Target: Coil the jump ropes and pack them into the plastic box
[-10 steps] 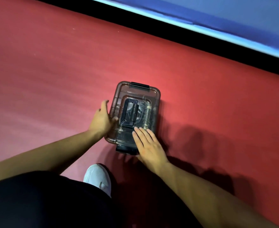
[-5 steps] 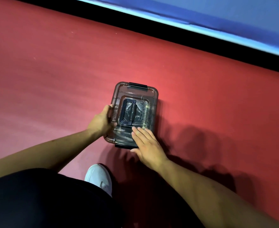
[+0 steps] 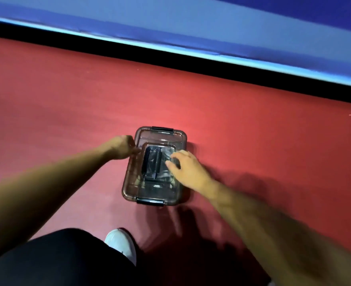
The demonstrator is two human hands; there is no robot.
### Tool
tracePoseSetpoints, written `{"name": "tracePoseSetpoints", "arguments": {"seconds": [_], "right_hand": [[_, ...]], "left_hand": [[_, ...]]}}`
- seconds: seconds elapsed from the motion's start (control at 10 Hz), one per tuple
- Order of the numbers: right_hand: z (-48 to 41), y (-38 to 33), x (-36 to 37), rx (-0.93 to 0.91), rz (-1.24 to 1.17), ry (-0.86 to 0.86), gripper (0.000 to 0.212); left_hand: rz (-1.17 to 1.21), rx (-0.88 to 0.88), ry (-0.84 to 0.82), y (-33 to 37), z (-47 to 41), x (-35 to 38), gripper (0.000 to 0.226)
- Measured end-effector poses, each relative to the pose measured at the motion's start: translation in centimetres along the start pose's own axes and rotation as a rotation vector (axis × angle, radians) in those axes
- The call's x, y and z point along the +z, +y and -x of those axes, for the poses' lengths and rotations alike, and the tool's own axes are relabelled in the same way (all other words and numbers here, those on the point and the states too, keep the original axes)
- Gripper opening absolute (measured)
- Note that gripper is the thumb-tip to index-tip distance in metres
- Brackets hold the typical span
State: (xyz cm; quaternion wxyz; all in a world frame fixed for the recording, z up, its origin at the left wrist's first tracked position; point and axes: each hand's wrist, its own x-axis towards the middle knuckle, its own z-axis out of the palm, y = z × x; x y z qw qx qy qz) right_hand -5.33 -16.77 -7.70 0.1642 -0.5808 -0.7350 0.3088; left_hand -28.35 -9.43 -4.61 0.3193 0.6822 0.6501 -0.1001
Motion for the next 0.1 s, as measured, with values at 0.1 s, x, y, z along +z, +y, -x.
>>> {"name": "tracePoseSetpoints", "arguments": {"seconds": [0.1], "right_hand": [[-3.59,1.20,-5.76,0.081,0.009,0.089,0.032]], "left_hand": [[0.102,0.034,0.039,3.09,-2.13,-3.43,0.029]]}}
